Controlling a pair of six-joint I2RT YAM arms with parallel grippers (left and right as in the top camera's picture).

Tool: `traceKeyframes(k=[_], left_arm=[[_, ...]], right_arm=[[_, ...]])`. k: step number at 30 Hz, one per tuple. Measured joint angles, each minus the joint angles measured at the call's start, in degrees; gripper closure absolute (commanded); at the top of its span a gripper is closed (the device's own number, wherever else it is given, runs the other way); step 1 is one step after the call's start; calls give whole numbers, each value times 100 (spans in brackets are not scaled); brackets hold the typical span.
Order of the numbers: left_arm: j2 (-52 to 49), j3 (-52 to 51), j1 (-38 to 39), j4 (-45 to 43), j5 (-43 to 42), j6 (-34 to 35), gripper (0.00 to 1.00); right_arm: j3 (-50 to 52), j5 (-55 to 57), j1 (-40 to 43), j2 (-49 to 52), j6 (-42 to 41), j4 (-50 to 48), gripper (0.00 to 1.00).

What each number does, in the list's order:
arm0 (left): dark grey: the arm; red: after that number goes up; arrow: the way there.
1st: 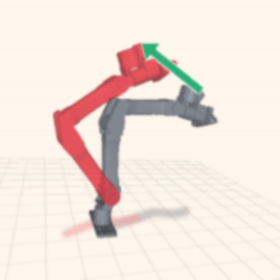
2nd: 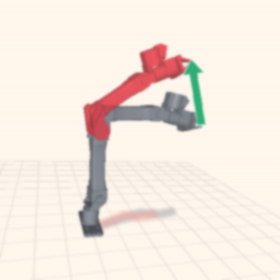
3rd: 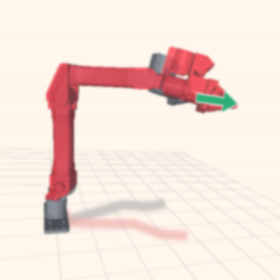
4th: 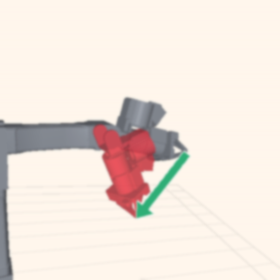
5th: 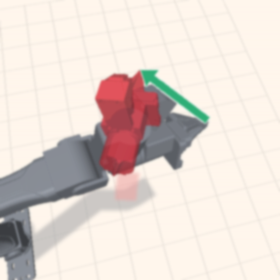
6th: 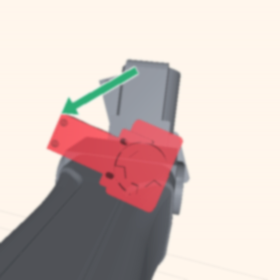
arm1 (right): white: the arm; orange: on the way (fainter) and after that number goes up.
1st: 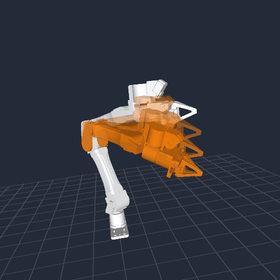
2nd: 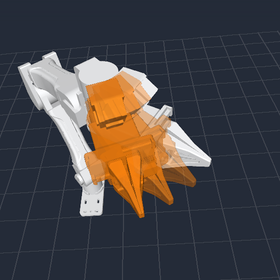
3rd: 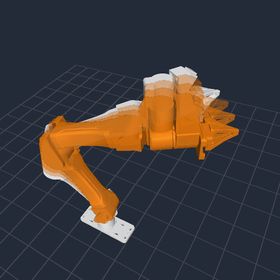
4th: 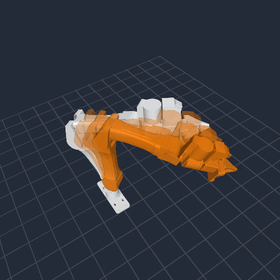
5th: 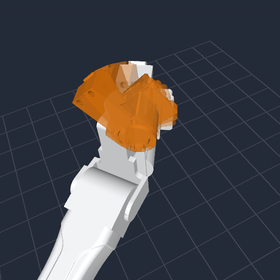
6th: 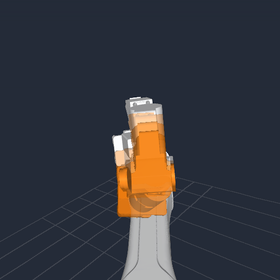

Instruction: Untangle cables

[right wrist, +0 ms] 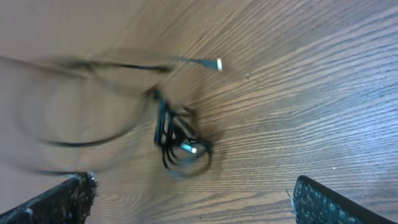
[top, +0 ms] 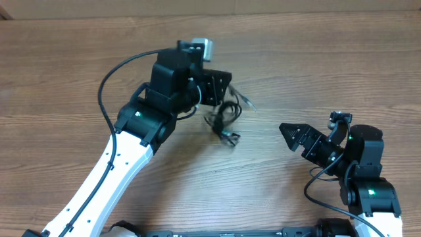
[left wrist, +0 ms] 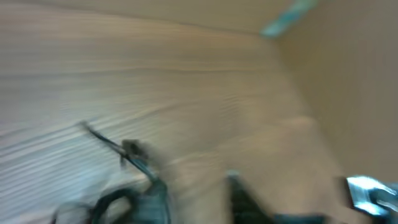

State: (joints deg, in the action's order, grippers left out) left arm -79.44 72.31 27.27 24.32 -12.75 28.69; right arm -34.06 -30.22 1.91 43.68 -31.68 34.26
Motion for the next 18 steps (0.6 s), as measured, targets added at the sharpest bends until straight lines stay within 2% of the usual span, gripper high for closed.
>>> traceKeyframes(k=[2,7,14,18], left_arm=[[-92,17,0,420,649,28,0],[-492,22,0,1180,1156,33,0],[-531,39,22,2433,516,-101,0],[-977,44,334,2844,365,-822,0]], right_arm=[[0,0,0,0,-2,4,0],[0,-44,-2,0,-2,31,0],[0,-48,0,0,22,39,0],[0,-22,0,0,20,87,0]])
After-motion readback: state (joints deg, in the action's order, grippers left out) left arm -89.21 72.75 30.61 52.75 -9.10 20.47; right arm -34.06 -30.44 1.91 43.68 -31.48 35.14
